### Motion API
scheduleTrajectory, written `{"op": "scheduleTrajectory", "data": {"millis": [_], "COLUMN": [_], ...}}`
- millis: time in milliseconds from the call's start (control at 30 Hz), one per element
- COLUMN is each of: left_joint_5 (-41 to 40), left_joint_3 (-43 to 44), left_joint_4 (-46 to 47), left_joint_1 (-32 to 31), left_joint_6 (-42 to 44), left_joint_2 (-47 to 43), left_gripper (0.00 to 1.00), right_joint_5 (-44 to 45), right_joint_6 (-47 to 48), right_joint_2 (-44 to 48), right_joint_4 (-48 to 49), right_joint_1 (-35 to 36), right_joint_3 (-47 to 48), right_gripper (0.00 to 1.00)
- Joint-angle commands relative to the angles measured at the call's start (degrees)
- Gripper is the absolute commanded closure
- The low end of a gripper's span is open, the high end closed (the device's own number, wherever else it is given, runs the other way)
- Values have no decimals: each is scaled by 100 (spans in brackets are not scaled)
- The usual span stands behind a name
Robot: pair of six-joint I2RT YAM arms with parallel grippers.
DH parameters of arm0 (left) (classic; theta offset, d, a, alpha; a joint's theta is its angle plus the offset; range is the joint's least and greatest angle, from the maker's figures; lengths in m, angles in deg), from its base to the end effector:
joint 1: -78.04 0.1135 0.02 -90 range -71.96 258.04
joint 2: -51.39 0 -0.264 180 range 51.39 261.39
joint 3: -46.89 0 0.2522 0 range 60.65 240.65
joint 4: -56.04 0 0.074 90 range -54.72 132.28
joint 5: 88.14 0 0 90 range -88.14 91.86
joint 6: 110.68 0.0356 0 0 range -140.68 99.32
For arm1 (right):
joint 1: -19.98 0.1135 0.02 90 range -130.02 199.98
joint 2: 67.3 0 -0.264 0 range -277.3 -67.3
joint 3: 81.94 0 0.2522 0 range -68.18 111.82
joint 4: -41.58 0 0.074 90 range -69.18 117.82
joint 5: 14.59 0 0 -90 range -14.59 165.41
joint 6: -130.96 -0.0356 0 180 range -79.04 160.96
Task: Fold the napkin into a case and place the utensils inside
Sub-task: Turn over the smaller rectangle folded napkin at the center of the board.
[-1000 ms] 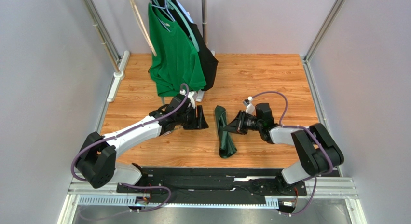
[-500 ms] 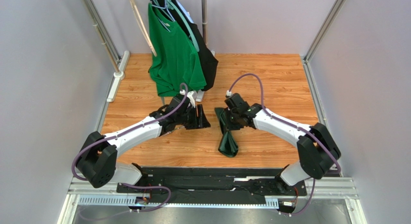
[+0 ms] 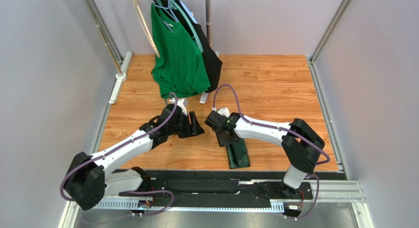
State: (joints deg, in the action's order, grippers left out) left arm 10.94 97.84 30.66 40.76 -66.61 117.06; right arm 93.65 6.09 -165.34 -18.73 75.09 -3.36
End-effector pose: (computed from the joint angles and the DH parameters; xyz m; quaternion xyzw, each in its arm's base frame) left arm 0.1865 -0.1490 0.2197 -0.0349 0.9038 -0.3329 0.2668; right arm 0.1887 0.2511 0.1848 -0.1589 0.9706 -0.0494 0.1739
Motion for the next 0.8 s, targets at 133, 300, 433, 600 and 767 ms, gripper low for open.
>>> {"op": "scheduleTrajectory", "data": {"millis": [133, 300, 433, 600, 767], "left_joint_5": [374, 1411, 1579, 1570, 1334], "left_joint_3": [341, 1314, 2036, 2564, 2934], "left_joint_4": [115, 256, 178, 239, 37], "left_joint_1": [212, 186, 46, -245, -421], "left_joint_6": [215, 681, 744, 621, 682], "left_joint_2": [208, 1620, 2537, 3249, 3821], "left_gripper": [39, 33, 32, 54, 62], "right_joint_5": [-1743, -2193, -2298, -2290, -2307], "right_joint_6": [-388, -494, -582, -337, -204], "right_joint_2": [1435, 2673, 3317, 3617, 3459], "right_joint_4": [1769, 1816, 1894, 1912, 2062], "right_joint_1": [-579, -1255, -1670, -1864, -1995], "right_joint_3": [-952, -1655, -2323, -2825, -2992], "right_gripper": [46, 50, 62, 67, 80]}}
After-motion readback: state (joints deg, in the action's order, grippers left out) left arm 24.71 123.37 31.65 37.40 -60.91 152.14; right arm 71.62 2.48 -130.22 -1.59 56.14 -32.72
